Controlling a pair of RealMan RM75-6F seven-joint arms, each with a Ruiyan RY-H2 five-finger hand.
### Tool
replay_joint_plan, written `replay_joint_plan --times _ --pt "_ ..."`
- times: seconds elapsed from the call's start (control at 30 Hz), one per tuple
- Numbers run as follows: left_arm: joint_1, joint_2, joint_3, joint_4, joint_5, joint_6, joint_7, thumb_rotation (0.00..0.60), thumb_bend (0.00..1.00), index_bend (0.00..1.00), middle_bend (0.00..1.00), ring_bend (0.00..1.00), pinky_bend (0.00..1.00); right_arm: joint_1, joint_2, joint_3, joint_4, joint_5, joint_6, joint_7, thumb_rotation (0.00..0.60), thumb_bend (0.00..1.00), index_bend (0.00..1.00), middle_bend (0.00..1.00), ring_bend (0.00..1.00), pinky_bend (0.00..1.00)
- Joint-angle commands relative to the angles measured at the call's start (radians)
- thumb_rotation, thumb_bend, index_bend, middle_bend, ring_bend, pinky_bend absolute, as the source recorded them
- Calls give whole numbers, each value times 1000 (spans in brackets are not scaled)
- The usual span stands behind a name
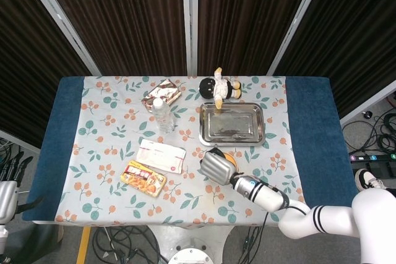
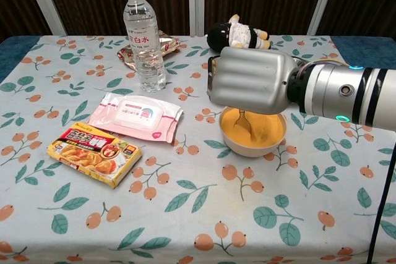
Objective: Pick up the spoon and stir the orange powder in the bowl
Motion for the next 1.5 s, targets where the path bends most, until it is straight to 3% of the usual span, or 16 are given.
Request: replay_joint_plan --times 0.03,0.23,0.47,0.9,1.5 --pt "0 1 0 -3 1 2 3 600 91 162 76 92 120 -1 6 -12 8 -17 -5 -29 600 396 820 1000 1000 1000" --pt "4 1 2 -3 -2 0 4 600 91 162 76 92 120 -3 -21 -20 61 -15 -25 -94 600 395 829 1000 1000 1000" --pt "10 1 2 -2 -3 10 -1 600 91 162 76 92 120 3 -45 18 127 -30 18 -181 600 382 835 1000 1000 1000" --pt "12 0 1 1 7 19 -7 600 91 162 76 92 120 -30 25 21 -7 -82 84 -287 600 371 836 1000 1000 1000" --pt "18 -10 2 15 0 17 -22 600 91 162 76 92 120 -78 -41 23 -61 82 93 -705 600 373 855 1000 1000 1000"
